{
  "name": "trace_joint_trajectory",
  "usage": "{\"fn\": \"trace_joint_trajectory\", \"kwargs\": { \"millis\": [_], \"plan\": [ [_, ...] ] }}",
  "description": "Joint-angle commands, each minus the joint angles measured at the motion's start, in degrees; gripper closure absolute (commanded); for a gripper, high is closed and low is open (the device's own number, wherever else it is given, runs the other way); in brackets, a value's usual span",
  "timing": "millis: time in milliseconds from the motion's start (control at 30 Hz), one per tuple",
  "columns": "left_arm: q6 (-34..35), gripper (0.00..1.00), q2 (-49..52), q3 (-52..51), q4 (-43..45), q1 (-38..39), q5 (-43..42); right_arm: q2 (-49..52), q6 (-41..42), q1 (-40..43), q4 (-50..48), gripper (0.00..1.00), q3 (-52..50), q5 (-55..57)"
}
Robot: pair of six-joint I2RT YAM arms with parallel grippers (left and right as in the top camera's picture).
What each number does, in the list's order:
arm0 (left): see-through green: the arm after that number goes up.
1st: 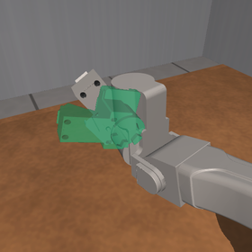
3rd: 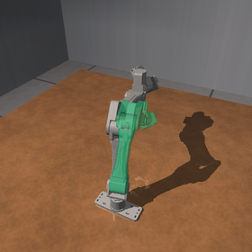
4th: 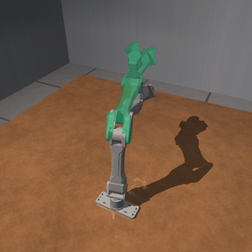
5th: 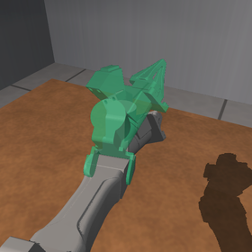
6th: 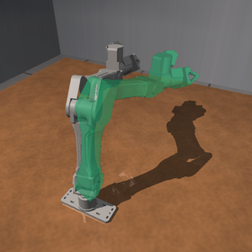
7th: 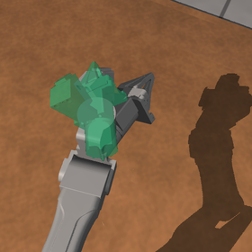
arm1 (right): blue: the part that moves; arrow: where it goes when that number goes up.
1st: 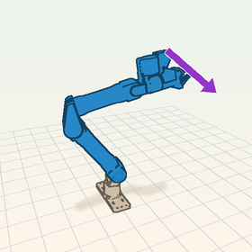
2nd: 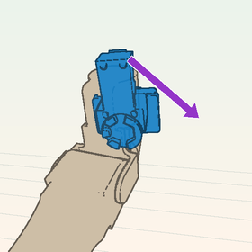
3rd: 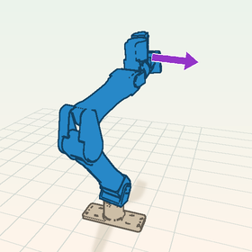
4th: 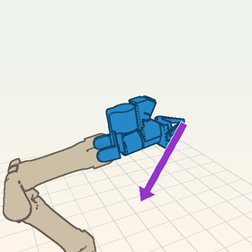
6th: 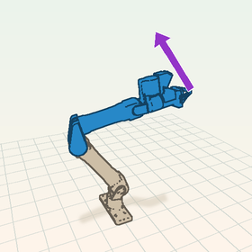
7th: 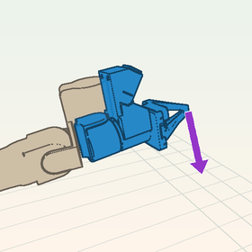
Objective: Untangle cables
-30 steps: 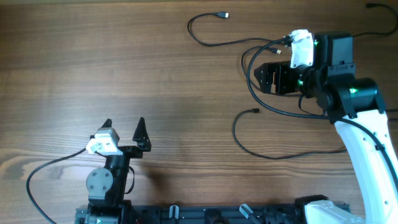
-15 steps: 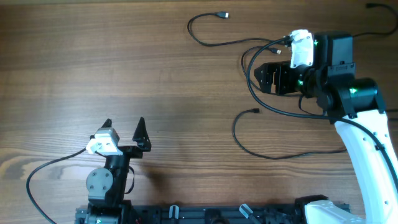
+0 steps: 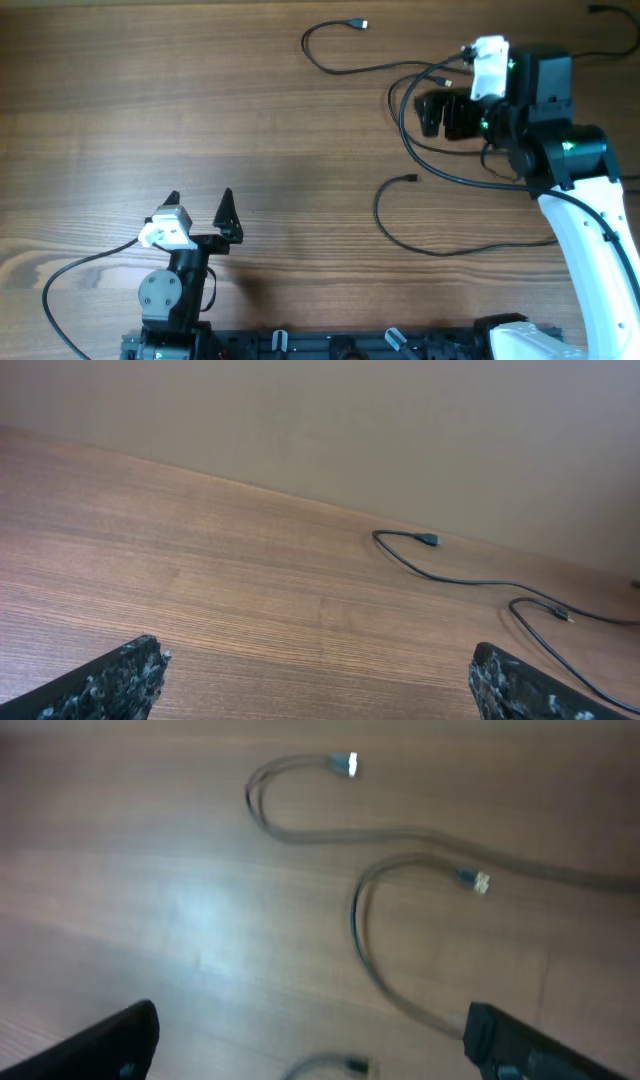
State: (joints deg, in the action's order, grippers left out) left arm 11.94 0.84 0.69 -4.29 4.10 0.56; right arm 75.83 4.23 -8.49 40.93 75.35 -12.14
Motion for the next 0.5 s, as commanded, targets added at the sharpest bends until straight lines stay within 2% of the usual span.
{"fn": "trace_joint_trajectory", "kwargs": {
  "millis": [0, 267, 367, 467],
  "plan": [
    [0.52, 0.00, -0.46, -0.31, 0.11, -0.37, -0.02, -2.43, -0.15, -0.33, -4.37, 0.00, -0.07, 0.92],
    [0.52, 0.00, -0.46, -0.31, 0.11, -0.37, -0.02, -7.26, 0.20, -0.33, -12.66, 0.00, -0.09, 0.98],
    [0.52, 0.00, -0.46, -0.31, 0.11, -0.37, -0.02, -8.94, 0.22, -0.33, -19.82, 0.00, -1.11, 0.94],
    [0.52, 0.00, -0.46, -0.31, 0.11, -0.37, -0.02, -12.00, 0.24, -0.33, -31.93, 0.00, -7.52, 0.92]
  ]
}}
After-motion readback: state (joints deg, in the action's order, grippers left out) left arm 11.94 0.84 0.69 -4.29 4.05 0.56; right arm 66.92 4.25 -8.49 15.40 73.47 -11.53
